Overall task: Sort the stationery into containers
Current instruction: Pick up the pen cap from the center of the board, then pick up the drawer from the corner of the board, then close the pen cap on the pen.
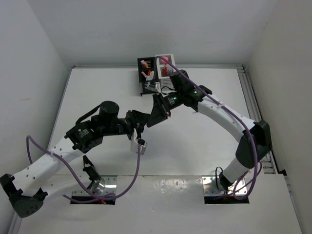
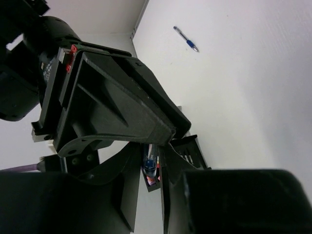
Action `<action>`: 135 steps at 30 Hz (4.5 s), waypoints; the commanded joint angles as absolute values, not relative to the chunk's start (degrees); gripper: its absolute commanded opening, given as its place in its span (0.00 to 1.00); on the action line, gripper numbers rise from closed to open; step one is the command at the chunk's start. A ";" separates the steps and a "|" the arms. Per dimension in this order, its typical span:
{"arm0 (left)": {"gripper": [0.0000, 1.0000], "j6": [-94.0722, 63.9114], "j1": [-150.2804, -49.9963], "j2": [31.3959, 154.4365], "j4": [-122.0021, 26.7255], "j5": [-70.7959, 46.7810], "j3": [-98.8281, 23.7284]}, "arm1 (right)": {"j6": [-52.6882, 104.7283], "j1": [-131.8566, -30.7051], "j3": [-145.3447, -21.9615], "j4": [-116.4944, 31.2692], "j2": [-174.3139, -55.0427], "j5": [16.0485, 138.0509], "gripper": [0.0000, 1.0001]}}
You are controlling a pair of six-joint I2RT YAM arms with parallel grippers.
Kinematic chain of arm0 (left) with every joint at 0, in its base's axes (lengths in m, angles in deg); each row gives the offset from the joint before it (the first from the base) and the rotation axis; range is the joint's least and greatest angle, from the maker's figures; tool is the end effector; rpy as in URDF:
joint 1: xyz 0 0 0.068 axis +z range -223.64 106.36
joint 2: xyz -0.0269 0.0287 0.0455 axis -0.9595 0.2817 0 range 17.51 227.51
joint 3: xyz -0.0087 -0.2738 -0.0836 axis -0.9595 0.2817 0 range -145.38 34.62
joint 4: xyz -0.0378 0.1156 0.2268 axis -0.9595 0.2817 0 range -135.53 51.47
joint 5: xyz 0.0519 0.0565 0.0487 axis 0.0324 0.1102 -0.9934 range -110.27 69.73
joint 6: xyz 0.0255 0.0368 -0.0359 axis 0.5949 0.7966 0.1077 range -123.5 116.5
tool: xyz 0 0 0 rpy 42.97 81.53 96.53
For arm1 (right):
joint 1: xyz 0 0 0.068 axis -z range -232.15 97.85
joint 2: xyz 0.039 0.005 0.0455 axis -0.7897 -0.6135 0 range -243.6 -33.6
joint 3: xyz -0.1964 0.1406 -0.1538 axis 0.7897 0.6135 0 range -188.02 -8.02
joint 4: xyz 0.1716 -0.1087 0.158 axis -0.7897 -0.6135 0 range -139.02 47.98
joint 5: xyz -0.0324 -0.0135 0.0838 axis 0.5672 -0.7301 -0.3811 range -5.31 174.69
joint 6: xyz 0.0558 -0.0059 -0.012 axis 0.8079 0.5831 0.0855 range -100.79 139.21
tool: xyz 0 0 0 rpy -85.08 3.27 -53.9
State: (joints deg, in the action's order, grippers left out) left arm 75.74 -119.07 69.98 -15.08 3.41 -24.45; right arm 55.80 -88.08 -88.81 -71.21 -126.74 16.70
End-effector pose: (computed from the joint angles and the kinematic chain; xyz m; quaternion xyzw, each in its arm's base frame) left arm 0.1178 -0.1428 0.3763 0.7784 0.2816 -0.0092 0.5610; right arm 0.2612 0.2357 0.3390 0.2250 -0.7574 -0.6124 0.0272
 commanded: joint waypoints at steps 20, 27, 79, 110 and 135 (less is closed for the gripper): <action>0.00 70.42 -121.80 66.29 -27.95 0.48 -17.59 | 78.27 -87.58 -84.30 -40.60 -124.40 9.01 0.48; 0.00 62.61 -121.63 64.27 -30.68 -1.90 -15.48 | 47.10 -75.72 -96.25 -73.81 -120.18 26.30 0.67; 0.00 -7.37 -99.66 82.11 -23.39 -8.40 -27.87 | 58.58 -55.41 -105.32 -84.73 -162.00 98.05 0.61; 0.00 -6.75 -98.60 78.33 -24.70 3.90 -21.37 | 39.07 -60.85 -82.99 -87.02 -142.32 81.62 0.00; 0.00 -5.26 -97.11 79.12 -30.24 6.36 -17.41 | 33.97 -73.16 -86.86 -29.81 -145.48 85.91 0.00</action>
